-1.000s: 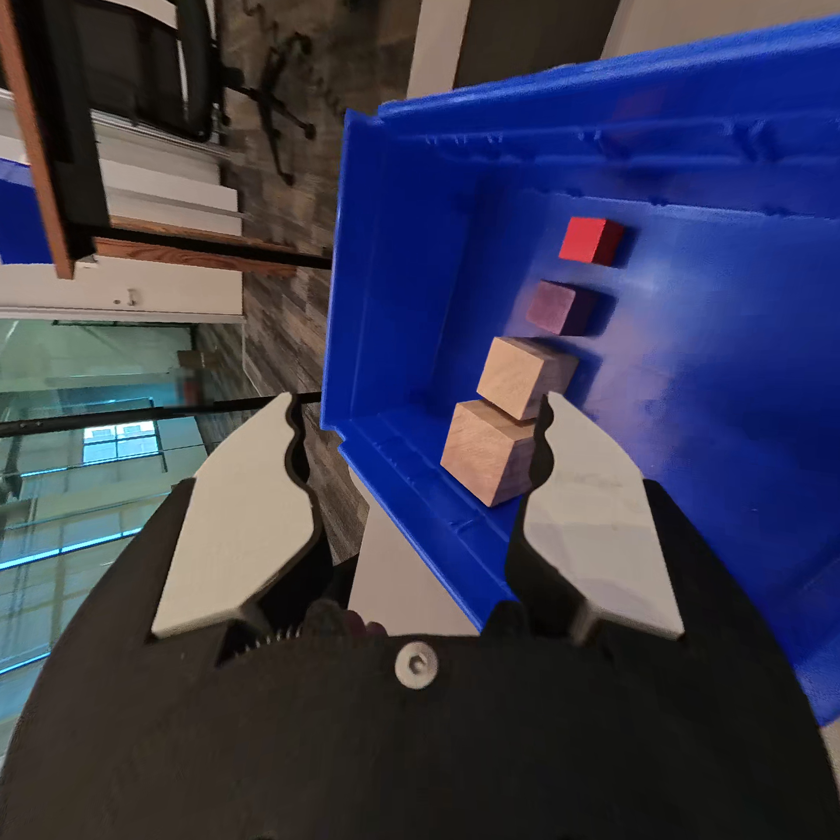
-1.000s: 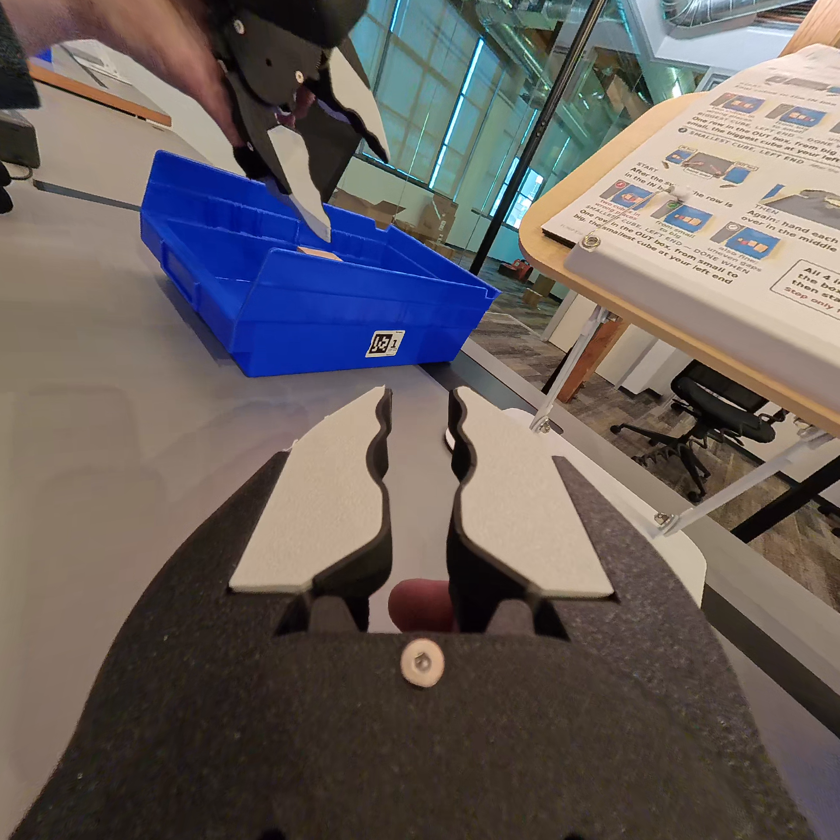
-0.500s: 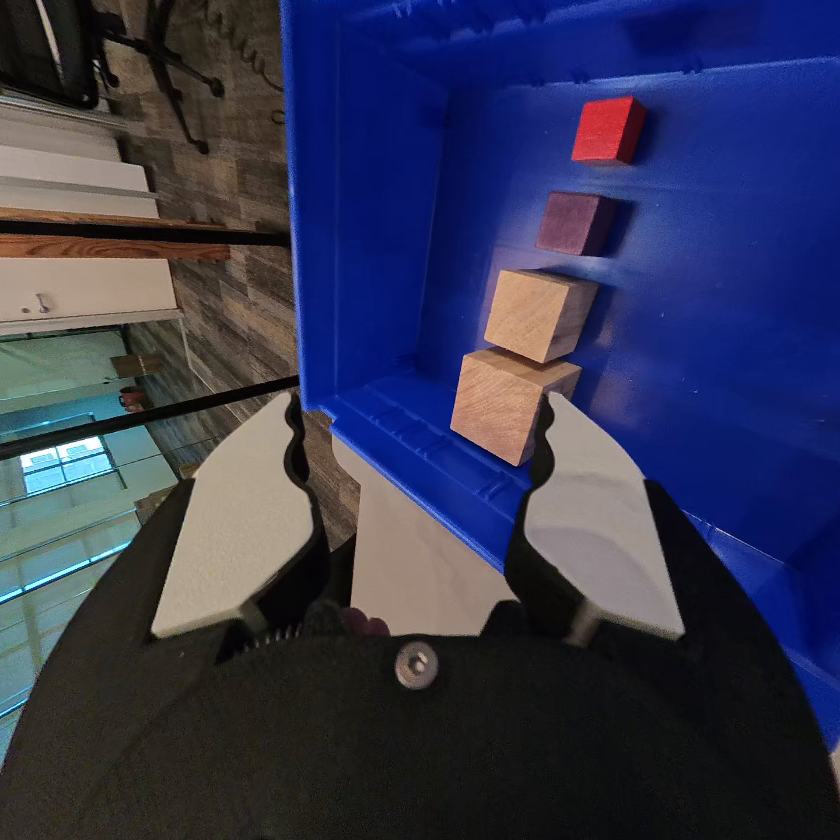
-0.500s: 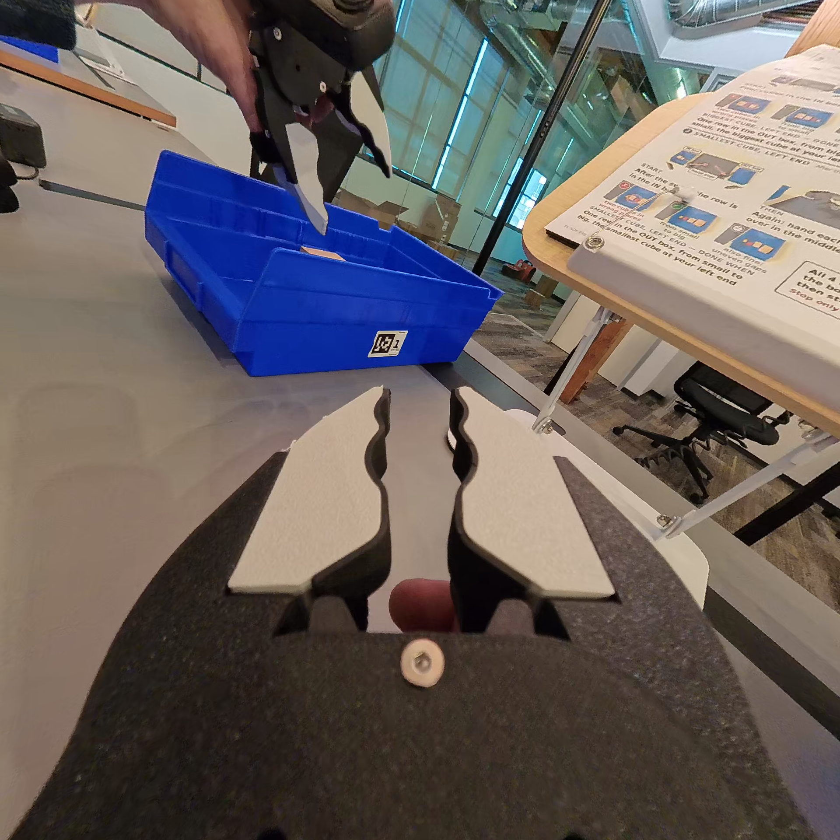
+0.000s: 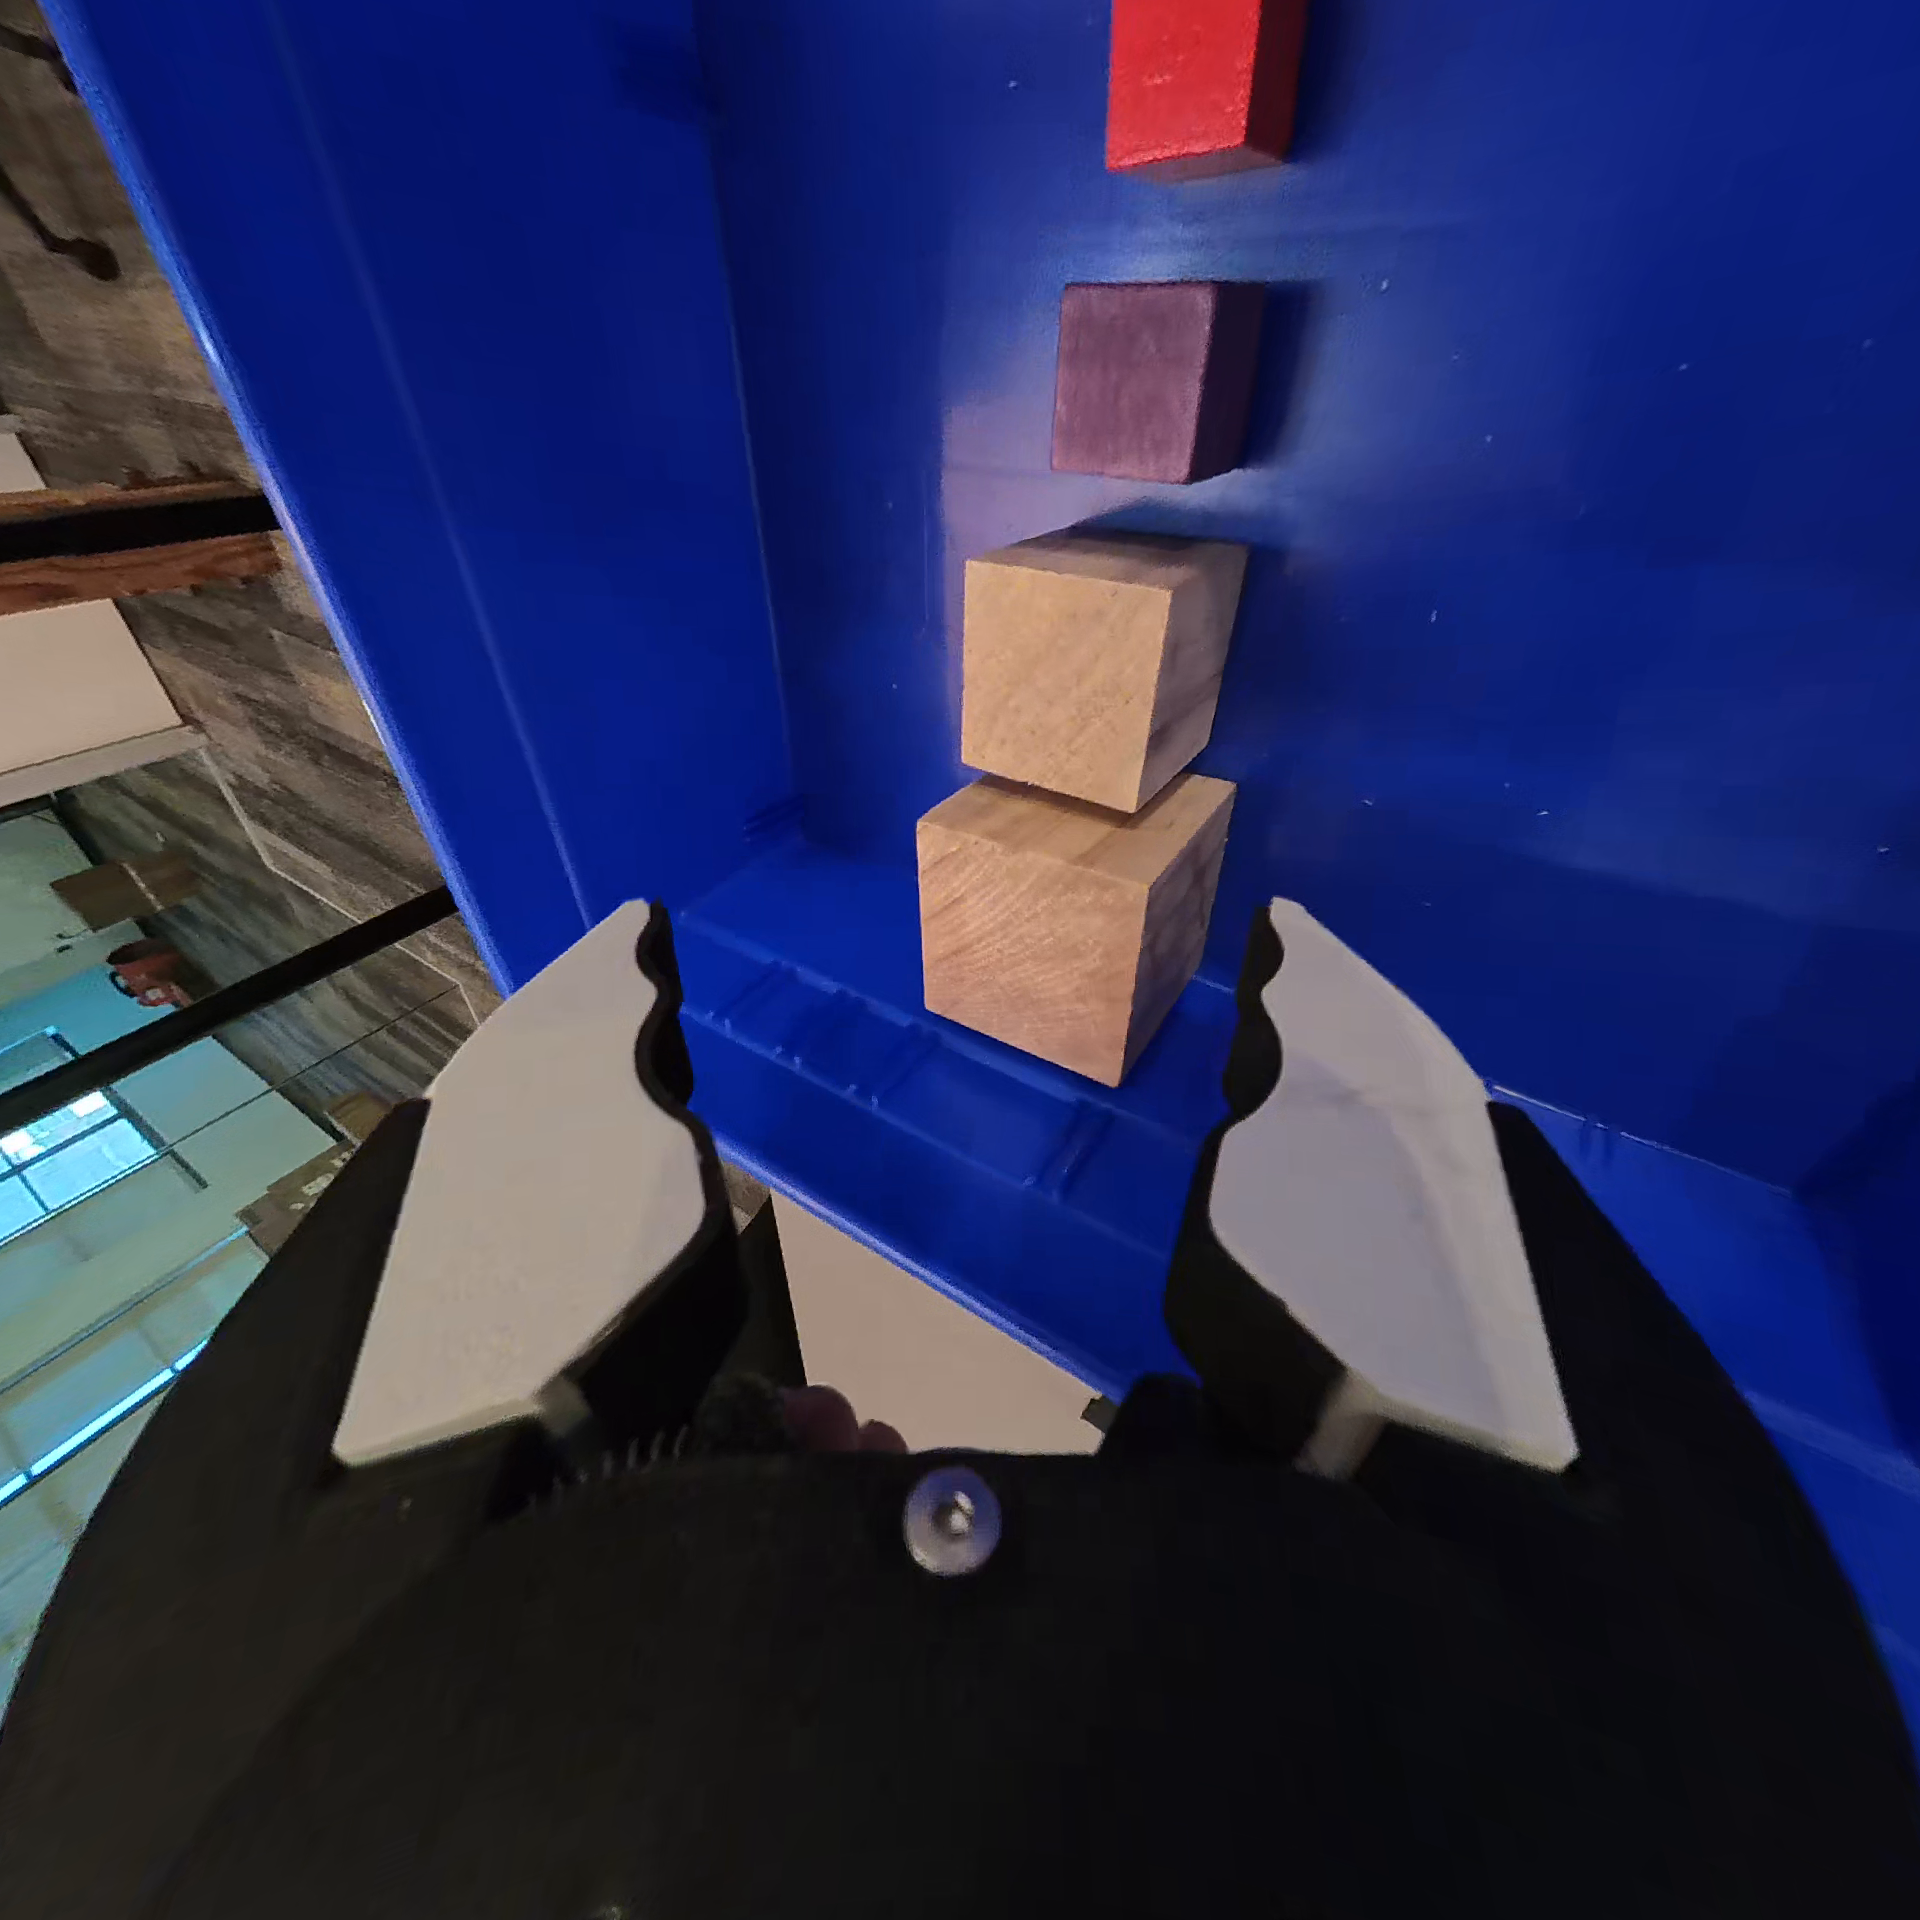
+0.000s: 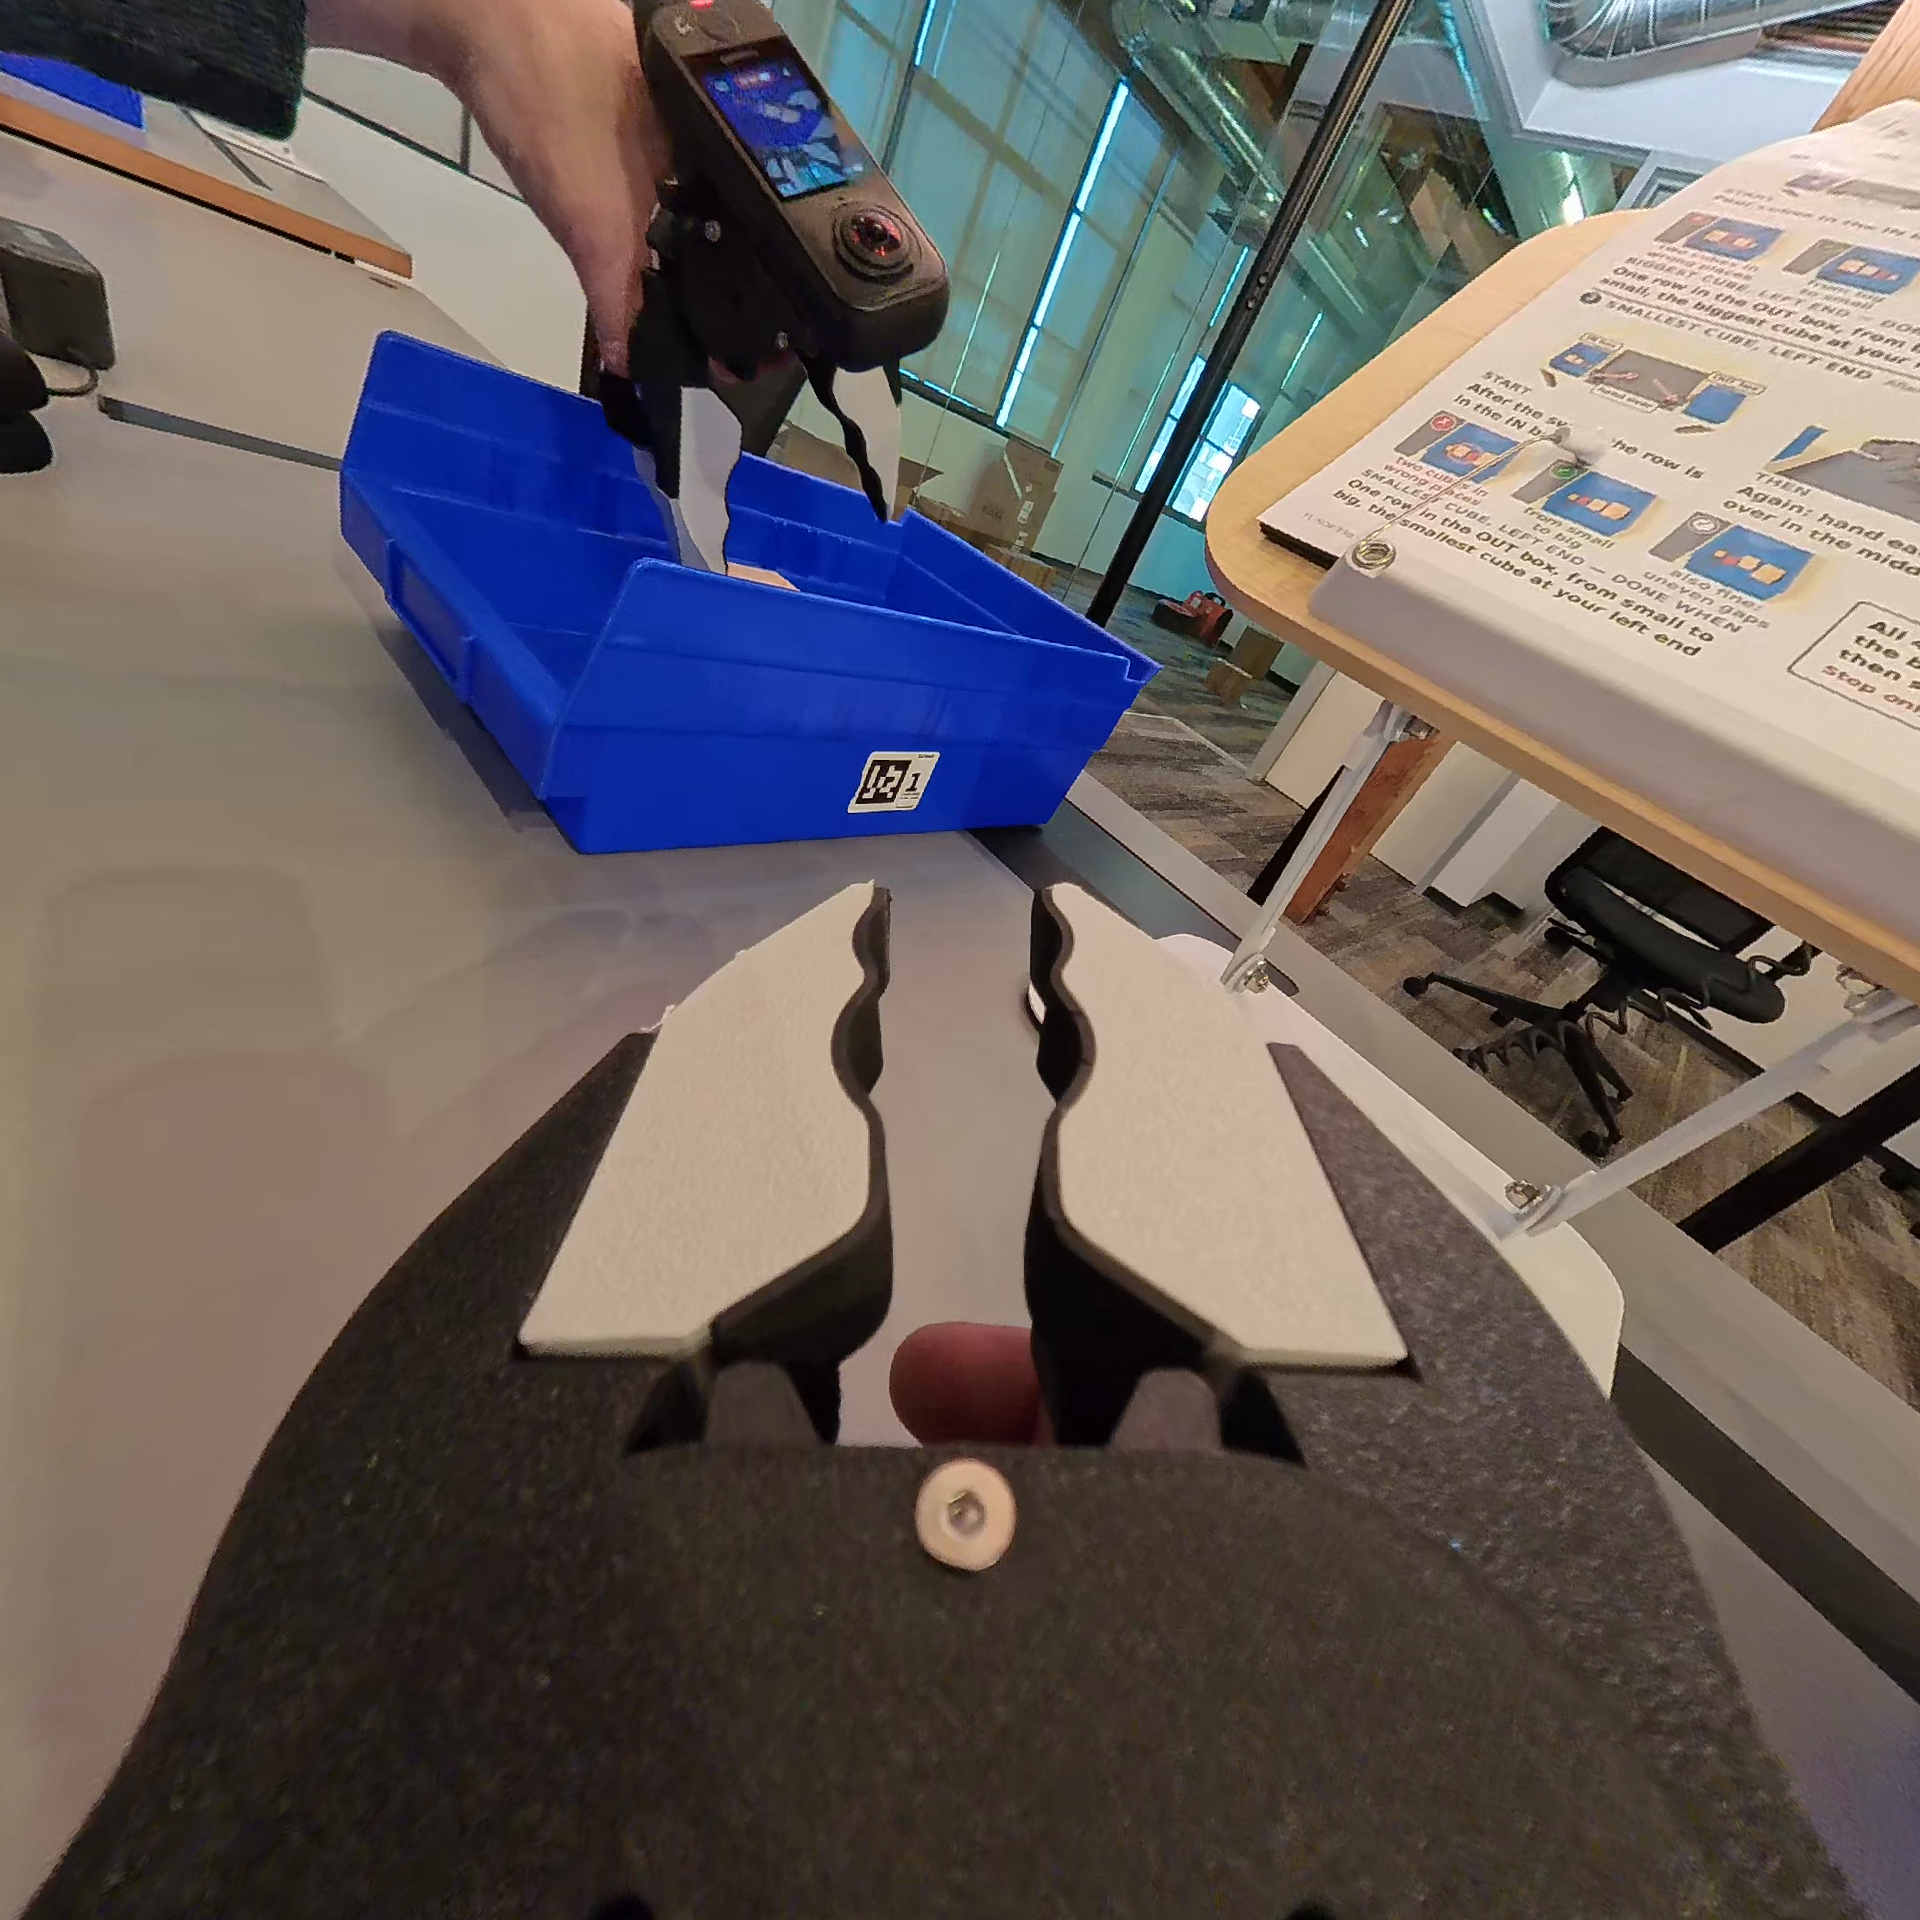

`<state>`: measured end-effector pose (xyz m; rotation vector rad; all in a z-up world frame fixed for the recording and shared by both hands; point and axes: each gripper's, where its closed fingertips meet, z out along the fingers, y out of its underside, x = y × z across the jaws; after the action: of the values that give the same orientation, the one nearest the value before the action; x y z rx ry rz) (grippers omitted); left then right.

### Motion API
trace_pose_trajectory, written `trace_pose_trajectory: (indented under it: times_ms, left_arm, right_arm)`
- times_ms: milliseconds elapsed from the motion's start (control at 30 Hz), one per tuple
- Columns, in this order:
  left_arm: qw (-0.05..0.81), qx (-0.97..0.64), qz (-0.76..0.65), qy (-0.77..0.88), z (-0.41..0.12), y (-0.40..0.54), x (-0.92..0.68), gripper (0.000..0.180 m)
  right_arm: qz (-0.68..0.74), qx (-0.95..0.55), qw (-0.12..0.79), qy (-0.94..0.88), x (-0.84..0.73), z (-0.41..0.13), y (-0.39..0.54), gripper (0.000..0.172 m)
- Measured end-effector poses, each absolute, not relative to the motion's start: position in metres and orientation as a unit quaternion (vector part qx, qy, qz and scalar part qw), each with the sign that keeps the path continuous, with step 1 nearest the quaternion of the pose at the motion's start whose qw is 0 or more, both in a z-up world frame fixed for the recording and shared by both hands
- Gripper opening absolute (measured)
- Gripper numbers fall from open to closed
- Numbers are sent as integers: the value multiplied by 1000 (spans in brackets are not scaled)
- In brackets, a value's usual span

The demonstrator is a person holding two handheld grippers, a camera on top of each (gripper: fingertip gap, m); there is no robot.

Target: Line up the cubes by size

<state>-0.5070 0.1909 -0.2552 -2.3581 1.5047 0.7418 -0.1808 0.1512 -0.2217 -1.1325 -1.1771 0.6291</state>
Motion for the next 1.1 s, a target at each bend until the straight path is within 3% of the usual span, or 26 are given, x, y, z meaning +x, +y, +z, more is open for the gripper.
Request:
trace_pose_trajectory:
  times_ms: [1100]
  left_arm:
    - [129,-835,175,506,-270,205,-474,100]
  right_arm:
    - [273,-494,640,-522,-182,-223,149,26]
